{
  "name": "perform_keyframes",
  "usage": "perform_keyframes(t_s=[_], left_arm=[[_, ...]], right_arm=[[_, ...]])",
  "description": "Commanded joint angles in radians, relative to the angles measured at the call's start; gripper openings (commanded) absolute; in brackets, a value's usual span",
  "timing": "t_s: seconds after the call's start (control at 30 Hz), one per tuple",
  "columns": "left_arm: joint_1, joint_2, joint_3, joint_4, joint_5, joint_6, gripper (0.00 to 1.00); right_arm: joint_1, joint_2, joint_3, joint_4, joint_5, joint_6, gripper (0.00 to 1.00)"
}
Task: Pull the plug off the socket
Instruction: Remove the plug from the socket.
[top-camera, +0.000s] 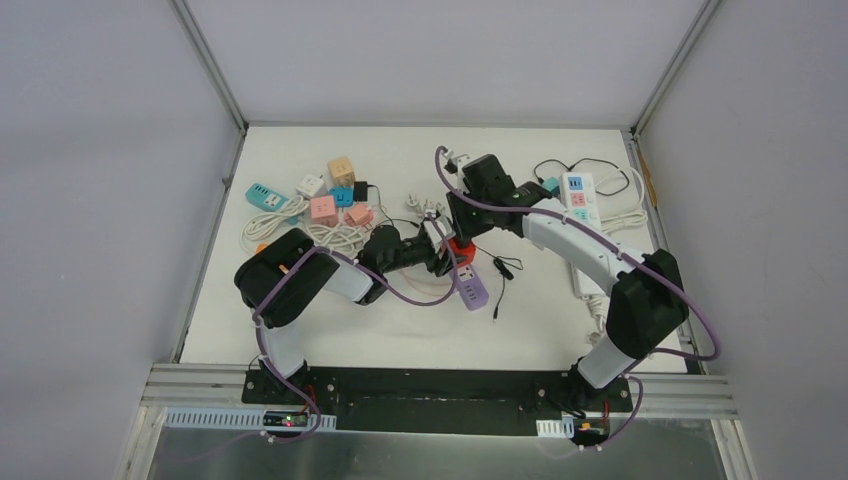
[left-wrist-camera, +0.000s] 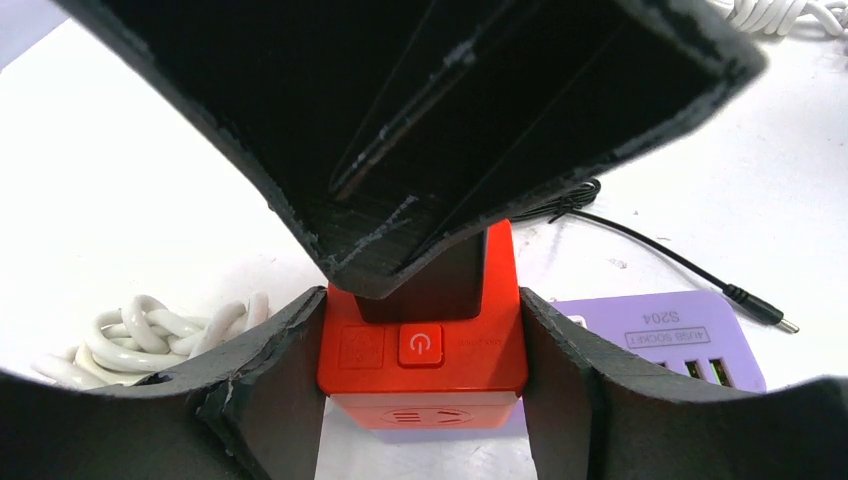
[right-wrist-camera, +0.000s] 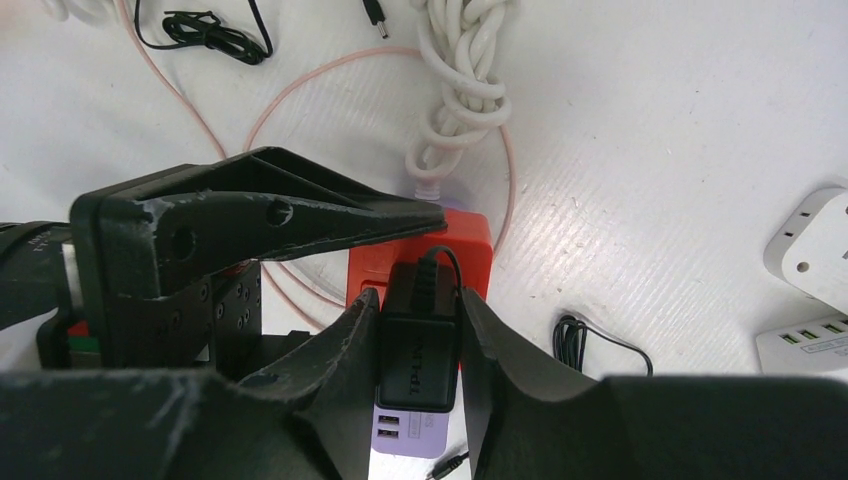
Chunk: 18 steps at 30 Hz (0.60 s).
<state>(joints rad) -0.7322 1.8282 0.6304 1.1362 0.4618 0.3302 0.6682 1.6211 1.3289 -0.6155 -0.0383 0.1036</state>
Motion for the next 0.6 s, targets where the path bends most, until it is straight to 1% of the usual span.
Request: perform_keyframes(t_s=[0.0, 0.1, 0.23, 0.43, 0.57], left_arm=[[0.002, -0.004, 0.005, -0.04, -0.011, 0.037, 0.0], [0.002, -0.003, 0.003, -0.039, -0.013, 0.041, 0.0], [0.002, -0.003, 0.002, -0.04, -0.014, 0.046, 0.0], [0.002, -0.003, 0.0, -0.04, -0.013, 0.049, 0.0], [0.002, -0.002, 0.0, -0.04, -0.008, 0.052, 0.0]], right_arm=[[0.074, 0.029, 0.045, -0.018, -0.066, -0.004, 0.0], [0.099, 0.046, 0.072, -0.039, -0.046, -0.014, 0.0], [0.092, 0.028, 0.06, -0.041, -0.007, -0.043, 0.0], [0.006, -0.024, 0.013, -0.007, -0.041, -0.049, 0.0], [0.007, -0.014, 0.018, -0.002, -0.072, -0.033, 0.0]])
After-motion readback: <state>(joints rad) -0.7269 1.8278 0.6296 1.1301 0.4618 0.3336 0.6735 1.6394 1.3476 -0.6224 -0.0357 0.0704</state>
